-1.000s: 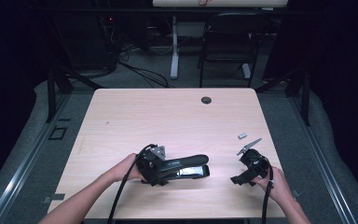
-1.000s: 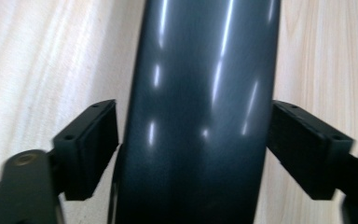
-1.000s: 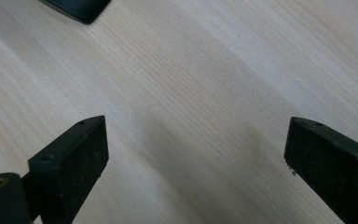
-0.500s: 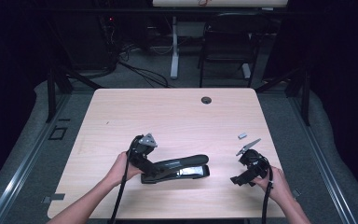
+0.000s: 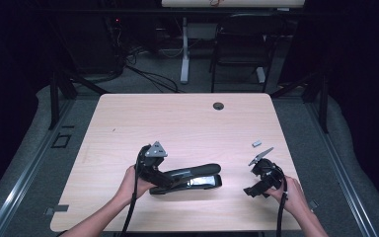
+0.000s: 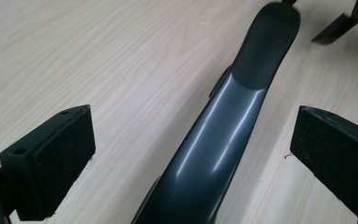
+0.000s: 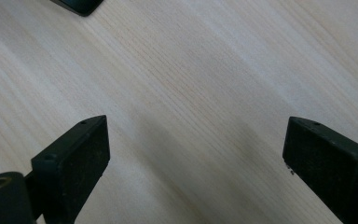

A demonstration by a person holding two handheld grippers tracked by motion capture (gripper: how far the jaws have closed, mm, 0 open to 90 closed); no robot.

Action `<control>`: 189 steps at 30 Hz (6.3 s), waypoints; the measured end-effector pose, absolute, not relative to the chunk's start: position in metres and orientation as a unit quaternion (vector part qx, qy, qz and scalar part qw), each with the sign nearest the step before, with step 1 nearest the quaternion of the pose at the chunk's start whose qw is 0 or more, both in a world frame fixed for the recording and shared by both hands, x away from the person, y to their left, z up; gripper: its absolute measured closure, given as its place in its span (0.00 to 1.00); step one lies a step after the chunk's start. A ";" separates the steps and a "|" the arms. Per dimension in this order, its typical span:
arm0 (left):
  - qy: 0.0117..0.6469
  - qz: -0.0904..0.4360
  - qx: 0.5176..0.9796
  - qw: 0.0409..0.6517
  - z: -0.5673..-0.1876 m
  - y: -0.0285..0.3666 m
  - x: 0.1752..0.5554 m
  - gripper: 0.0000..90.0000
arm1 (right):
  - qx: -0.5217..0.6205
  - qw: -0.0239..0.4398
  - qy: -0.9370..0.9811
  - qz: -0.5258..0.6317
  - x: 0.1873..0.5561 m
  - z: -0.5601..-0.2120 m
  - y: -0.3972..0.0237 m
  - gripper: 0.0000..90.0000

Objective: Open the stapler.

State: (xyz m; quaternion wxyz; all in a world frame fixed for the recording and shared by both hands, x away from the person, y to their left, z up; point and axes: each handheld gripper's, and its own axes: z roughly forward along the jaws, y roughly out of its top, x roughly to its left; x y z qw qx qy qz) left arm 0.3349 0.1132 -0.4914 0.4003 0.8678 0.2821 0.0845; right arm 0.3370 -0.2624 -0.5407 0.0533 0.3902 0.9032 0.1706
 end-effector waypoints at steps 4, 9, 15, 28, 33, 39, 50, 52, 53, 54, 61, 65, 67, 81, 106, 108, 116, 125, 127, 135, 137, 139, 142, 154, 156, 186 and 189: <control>0.269 0.095 0.864 0.415 -0.486 0.107 0.324 0.05 | 0.393 0.055 0.901 0.174 0.337 -0.541 -0.262 0.08; 0.253 0.097 0.866 0.420 -0.486 0.099 0.315 0.17 | 0.393 0.058 0.900 0.179 0.337 -0.539 -0.262 0.09; 0.238 0.100 0.866 0.428 -0.486 0.085 0.303 0.28 | 0.373 0.059 0.909 0.175 0.334 -0.538 -0.257 0.14; 0.184 0.075 0.884 0.423 -0.501 0.062 0.285 0.56 | 0.343 0.082 0.922 0.159 0.330 -0.542 -0.246 0.30; 0.189 0.067 0.888 0.413 -0.512 0.057 0.287 0.68 | 0.328 0.113 0.913 0.213 0.324 -0.529 -0.241 0.56; 0.189 0.053 0.894 0.403 -0.528 0.049 0.286 0.87 | 0.321 0.113 0.910 0.236 0.322 -0.527 -0.234 0.72; 0.229 0.106 0.880 0.402 -0.551 0.041 0.283 1.00 | 0.324 0.049 0.876 0.354 0.319 -0.526 -0.215 0.94; 0.218 0.126 0.877 0.409 -0.551 0.039 0.280 0.99 | 0.326 0.055 0.875 0.354 0.318 -0.526 -0.209 0.94; 0.213 0.134 0.876 0.412 -0.552 0.037 0.279 0.98 | 0.324 0.054 0.876 0.353 0.319 -0.528 -0.205 0.94; 0.213 0.138 0.875 0.413 -0.552 0.036 0.278 0.98 | 0.323 0.059 0.877 0.350 0.319 -0.530 -0.201 0.91; 0.225 0.147 0.862 0.429 -0.558 0.032 0.278 1.00 | 0.327 0.086 0.879 0.337 0.320 -0.541 -0.190 1.00; 0.236 0.146 0.859 0.431 -0.561 0.031 0.280 1.00 | 0.327 0.101 0.874 0.346 0.321 -0.542 -0.186 1.00; 0.242 0.141 0.858 0.431 -0.563 0.030 0.282 1.00 | 0.321 0.102 0.877 0.343 0.322 -0.543 -0.183 1.00; 0.255 0.171 0.838 0.451 -0.566 0.028 0.293 1.00 | 0.297 0.109 0.886 0.339 0.326 -0.559 -0.172 0.97; 0.356 0.223 0.767 0.486 -0.580 0.012 0.283 1.00 | 0.316 0.164 0.862 0.362 0.316 -0.568 -0.164 1.00; 0.361 0.221 0.762 0.489 -0.580 0.011 0.282 1.00 | 0.319 0.163 0.859 0.366 0.317 -0.568 -0.164 1.00; 0.374 0.232 0.743 0.504 -0.583 0.003 0.279 1.00 | 0.341 0.159 0.849 0.372 0.316 -0.569 -0.165 1.00; 0.422 0.223 0.701 0.530 -0.584 -0.004 0.279 1.00 | 0.348 0.141 0.847 0.375 0.319 -0.568 -0.166 1.00; 0.422 0.226 0.699 0.531 -0.584 -0.004 0.278 1.00 | 0.346 0.144 0.850 0.371 0.319 -0.568 -0.166 1.00; 0.419 0.236 0.675 0.560 -0.577 0.001 0.277 1.00 | 0.342 0.143 0.852 0.369 0.319 -0.568 -0.166 1.00; 0.418 0.238 0.671 0.565 -0.574 0.003 0.276 1.00 | 0.341 0.142 0.853 0.369 0.319 -0.568 -0.167 1.00; 0.416 0.241 0.666 0.570 -0.571 0.005 0.276 1.00 | 0.342 0.142 0.853 0.369 0.319 -0.568 -0.167 1.00; 0.416 0.242 0.661 0.576 -0.567 0.008 0.275 1.00 | 0.342 0.142 0.851 0.373 0.319 -0.568 -0.166 1.00; 0.419 0.234 0.651 0.588 -0.559 0.015 0.274 1.00 | 0.342 0.134 0.852 0.373 0.320 -0.567 -0.167 1.00; 0.418 0.232 0.653 0.587 -0.558 0.017 0.275 1.00 | 0.340 0.136 0.854 0.369 0.320 -0.567 -0.167 1.00; 0.420 0.234 0.633 0.607 -0.546 0.024 0.270 1.00 | 0.339 0.126 0.855 0.371 0.322 -0.566 -0.165 1.00; 0.421 0.233 0.630 0.610 -0.544 0.026 0.270 1.00 | 0.343 0.127 0.853 0.373 0.322 -0.567 -0.165 1.00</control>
